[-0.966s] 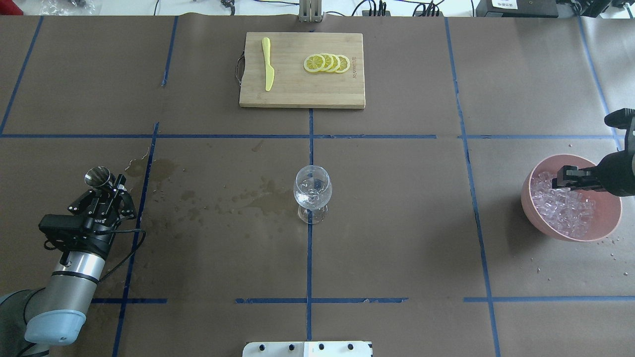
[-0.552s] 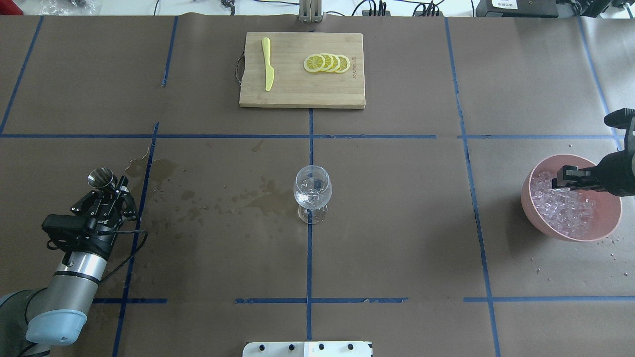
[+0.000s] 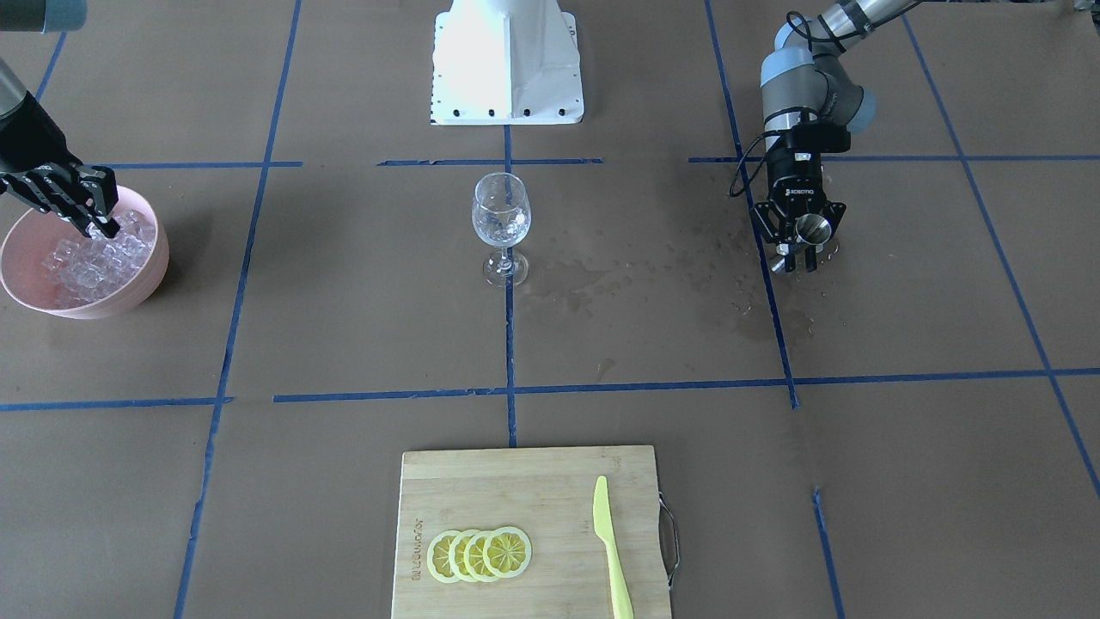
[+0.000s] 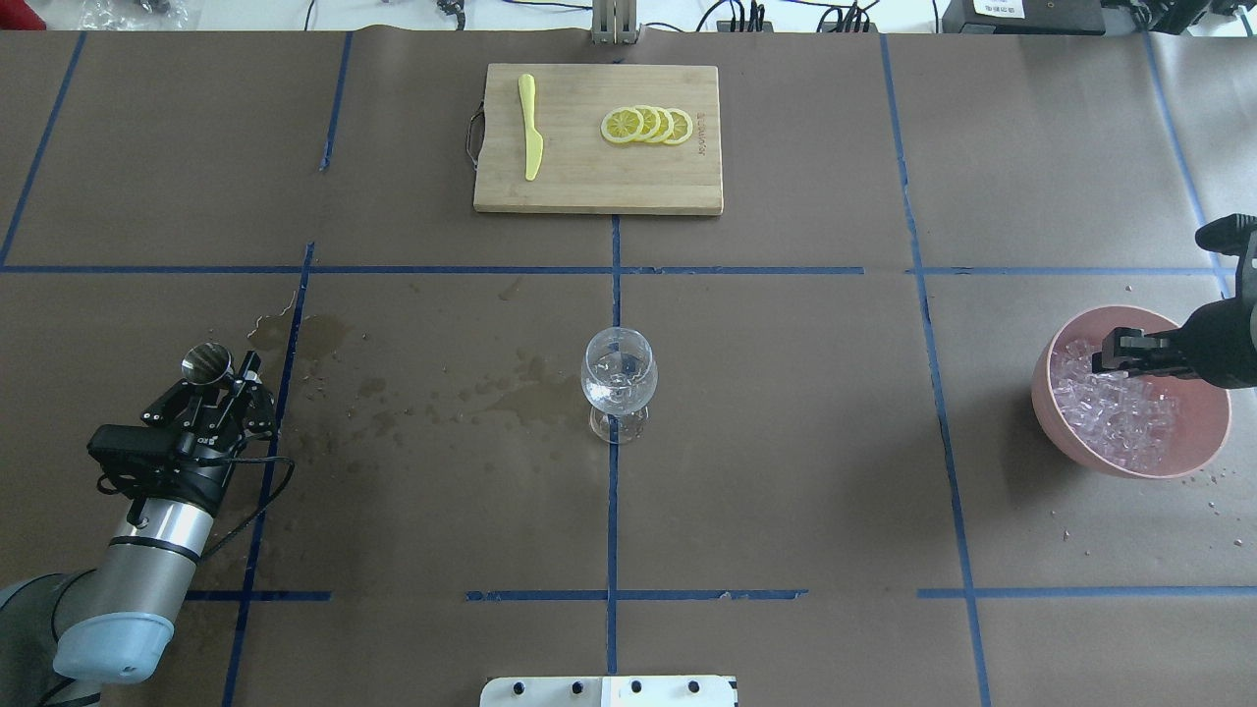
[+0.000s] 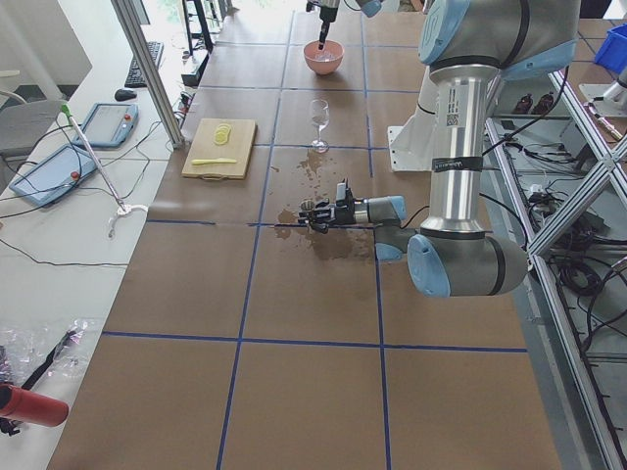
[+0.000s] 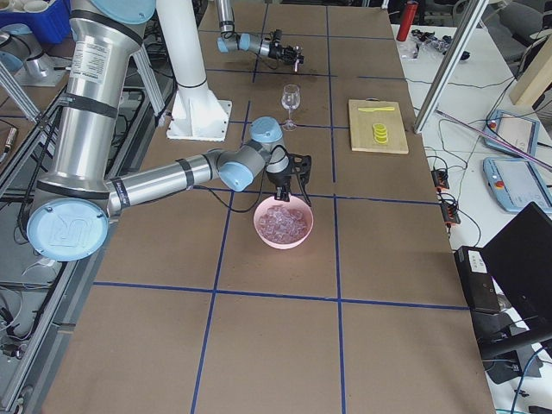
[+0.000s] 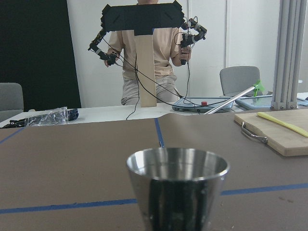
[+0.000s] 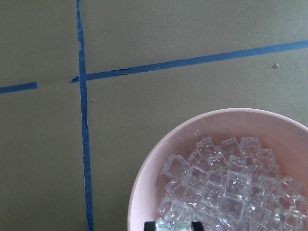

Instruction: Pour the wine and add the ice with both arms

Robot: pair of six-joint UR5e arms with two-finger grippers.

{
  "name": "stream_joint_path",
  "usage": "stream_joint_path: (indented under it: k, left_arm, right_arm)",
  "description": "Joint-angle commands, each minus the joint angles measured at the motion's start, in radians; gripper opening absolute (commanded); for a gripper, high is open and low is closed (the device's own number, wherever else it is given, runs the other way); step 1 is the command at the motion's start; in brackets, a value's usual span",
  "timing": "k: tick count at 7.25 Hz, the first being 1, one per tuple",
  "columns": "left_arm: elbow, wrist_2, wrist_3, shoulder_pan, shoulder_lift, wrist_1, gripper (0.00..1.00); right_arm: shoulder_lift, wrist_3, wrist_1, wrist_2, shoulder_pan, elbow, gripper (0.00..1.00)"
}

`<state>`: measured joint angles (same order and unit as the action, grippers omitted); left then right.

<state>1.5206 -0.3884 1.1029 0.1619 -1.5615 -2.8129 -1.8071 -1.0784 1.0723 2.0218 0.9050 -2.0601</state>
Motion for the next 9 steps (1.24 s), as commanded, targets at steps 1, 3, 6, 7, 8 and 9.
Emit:
stream_joint_path:
  k: [1, 3, 6, 7, 8, 9]
  left_arm:
    - [0.0, -0.007, -0.006, 0.001, 0.0, 0.001, 0.47]
    - [0.0, -0.01, -0.008, 0.001, 0.0, 0.001, 0.56]
    - [0.056, -0.127, -0.079, 0.024, 0.009, -0.002, 1.0]
    - [0.062, -0.154, -0.087, 0.031, 0.018, 0.0, 1.0]
    - [0.062, -0.173, -0.116, 0.039, 0.02, -0.002, 1.0]
    - [0.062, -0.187, -0.138, 0.039, 0.037, 0.0, 1.0]
  right_arm:
    - [0.0, 0.0, 0.0, 0.0, 0.0, 0.0, 0.0]
    - [0.0, 0.0, 0.0, 0.0, 0.0, -0.003, 0.0]
    - [0.002, 0.0, 0.0, 0.0, 0.0, -0.008, 0.0]
    - [0.002, 0.0, 0.0, 0.0, 0.0, -0.009, 0.0]
    - [0.003, 0.0, 0.0, 0.0, 0.0, -0.009, 0.0]
    - [0.003, 0.0, 0.0, 0.0, 0.0, -0.009, 0.0]
